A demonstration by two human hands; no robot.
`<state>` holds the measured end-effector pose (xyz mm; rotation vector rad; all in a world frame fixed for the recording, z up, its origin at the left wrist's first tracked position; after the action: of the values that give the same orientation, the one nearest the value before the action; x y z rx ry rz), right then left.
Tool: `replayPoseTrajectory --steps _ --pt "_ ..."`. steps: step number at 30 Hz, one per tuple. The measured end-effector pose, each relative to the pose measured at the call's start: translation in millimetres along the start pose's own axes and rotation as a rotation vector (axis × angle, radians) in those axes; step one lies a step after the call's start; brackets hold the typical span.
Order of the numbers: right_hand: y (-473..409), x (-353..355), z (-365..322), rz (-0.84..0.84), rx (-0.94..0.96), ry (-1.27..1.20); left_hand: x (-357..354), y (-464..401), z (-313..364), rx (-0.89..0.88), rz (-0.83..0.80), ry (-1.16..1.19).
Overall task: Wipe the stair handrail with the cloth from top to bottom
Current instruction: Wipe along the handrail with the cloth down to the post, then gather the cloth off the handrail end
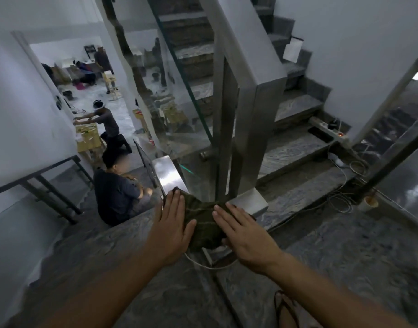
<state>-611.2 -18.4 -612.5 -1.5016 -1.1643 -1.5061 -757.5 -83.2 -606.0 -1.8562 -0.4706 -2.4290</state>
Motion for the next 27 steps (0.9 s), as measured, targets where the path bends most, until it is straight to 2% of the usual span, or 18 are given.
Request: replayPoseTrajectory --steps 7,12,15,18,20,23,25,27 --pt "12 10 51 0.194 0.043 -0.168 -14 3 54 0.064 -0.063 -0.045" --pt "28 14 94 0.275 -0.039 -0.245 -22 -17 116 -0.1 -0.007 -0.227" --pt "34 16 117 0.253 -0.089 -0.302 -26 -32 144 -0.192 -0.025 -0.309" --pt "37 28 124 0.237 -0.082 -0.347 -35 -41 151 -0.202 -0.133 -0.341" --pt "41 37 131 0.241 -0.107 -0.358 -38 -44 156 -0.25 -0.12 -0.347" --pt "53 37 157 0.202 -0.184 -0.37 -34 -56 172 -0.332 -0.014 -0.364" --pt "69 30 181 0.17 -0.259 -0.411 -33 -70 185 -0.33 -0.087 -0.345" --pt "88 25 200 0.149 -0.32 -0.461 -34 -89 203 -0.365 -0.117 -0.428"
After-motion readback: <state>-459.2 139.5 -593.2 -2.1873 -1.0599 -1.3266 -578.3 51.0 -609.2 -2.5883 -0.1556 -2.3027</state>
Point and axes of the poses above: each hand's wrist, its own y-axis away from the middle knuckle, its own x-axis out of the back of the hand, z = x × y, the point moved 8 cm from there along -y, towards the middle knuckle, and after that the axes turned 14 degrees about -z, right-handed, at the moved point
